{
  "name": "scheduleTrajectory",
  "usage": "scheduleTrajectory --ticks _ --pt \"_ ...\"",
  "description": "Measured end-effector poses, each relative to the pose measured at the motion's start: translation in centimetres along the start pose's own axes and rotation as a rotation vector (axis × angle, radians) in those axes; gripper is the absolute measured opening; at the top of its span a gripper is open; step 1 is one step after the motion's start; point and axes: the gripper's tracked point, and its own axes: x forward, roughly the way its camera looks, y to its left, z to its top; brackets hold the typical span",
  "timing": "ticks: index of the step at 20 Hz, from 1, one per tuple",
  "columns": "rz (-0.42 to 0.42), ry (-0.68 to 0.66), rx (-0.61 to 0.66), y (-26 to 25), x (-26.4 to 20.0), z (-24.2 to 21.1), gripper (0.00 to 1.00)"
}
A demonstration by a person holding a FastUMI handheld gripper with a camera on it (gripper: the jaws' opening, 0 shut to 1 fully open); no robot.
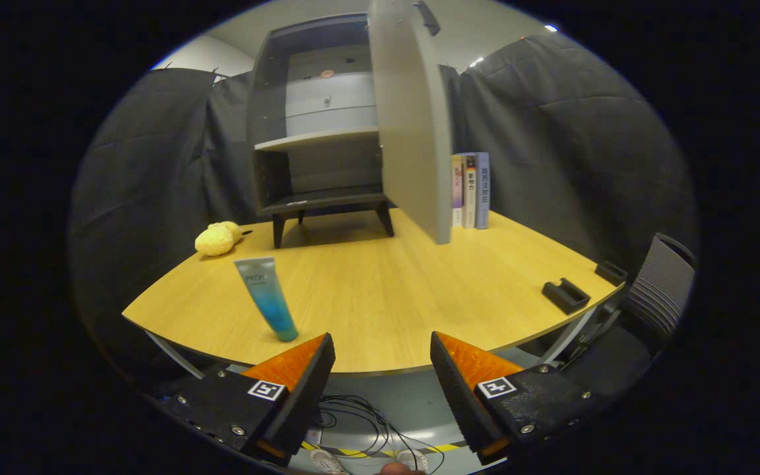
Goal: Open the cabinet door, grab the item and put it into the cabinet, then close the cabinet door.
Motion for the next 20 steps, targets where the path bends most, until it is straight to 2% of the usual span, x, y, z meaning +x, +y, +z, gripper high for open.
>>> scheduleTrajectory --ticks 4,6,9,12,14,15,20 --pt "0.103 0.007 -0.047 5.1 3.5 -1.5 0.9" --pt "0.116 -0.001 -0.07 6.2 4.7 -1.7 0.9" --pt "0.148 0.027 -0.033 8.2 6.8 -2.1 0.91" --pt "0.135 0.032 -0.043 8.5 8.8 -1.6 0.89" --pt "0.115 0.03 -0.035 8.1 9.5 -0.7 0.61" --pt "0.12 0.025 -0.022 8.0 8.9 0.0 0.43" --pt "0.095 -0.002 -0.024 6.7 8.9 5.4 0.41"
